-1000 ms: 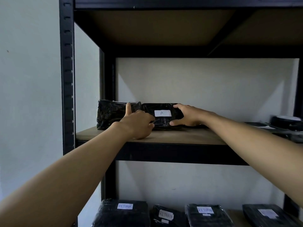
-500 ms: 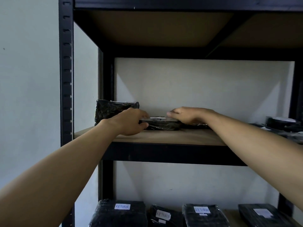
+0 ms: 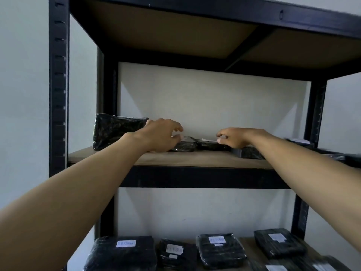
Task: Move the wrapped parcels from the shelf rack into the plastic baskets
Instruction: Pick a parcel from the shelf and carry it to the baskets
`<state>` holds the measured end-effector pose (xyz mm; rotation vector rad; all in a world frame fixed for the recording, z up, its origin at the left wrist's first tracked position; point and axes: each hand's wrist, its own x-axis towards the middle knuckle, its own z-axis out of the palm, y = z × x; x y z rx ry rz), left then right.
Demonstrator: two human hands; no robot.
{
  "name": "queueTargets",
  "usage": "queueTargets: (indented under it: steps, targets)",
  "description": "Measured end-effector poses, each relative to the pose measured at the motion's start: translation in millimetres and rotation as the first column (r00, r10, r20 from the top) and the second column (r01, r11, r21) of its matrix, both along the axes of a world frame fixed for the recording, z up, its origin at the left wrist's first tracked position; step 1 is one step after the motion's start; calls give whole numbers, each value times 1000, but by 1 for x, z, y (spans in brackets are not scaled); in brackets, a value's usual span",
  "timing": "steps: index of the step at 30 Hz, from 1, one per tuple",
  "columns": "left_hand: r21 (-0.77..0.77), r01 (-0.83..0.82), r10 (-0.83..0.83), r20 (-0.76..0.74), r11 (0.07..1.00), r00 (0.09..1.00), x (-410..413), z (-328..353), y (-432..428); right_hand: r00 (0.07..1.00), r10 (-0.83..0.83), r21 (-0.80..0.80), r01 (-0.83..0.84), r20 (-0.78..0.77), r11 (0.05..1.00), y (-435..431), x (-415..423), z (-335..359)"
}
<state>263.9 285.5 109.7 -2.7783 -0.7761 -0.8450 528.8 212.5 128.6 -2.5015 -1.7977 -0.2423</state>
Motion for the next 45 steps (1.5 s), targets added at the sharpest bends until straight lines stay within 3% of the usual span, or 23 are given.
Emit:
queueTargets:
  steps: [7,15,25,31,45]
  targets:
    - [-43,-65,58,-139,997,989,59,2,3,998,22,-99,-16,63,995,38,27,23]
    - [-122,-166,132,-246,979,960,98,2,11,995,34,-231,-55,-96,971,73,61,18]
    - [-52,-236,205,-343,970,917,118,1,-1,959,162,-123,-194,-234,973,72,81,9]
    - [-30,-272,231,-443,962,866,130,0,-6,935,145,-112,-190,-322,975,73,82,5]
    - [-131,-153,84,-428,979,900,117,-9,16,893,373,143,-347,-250,927,57,84,1]
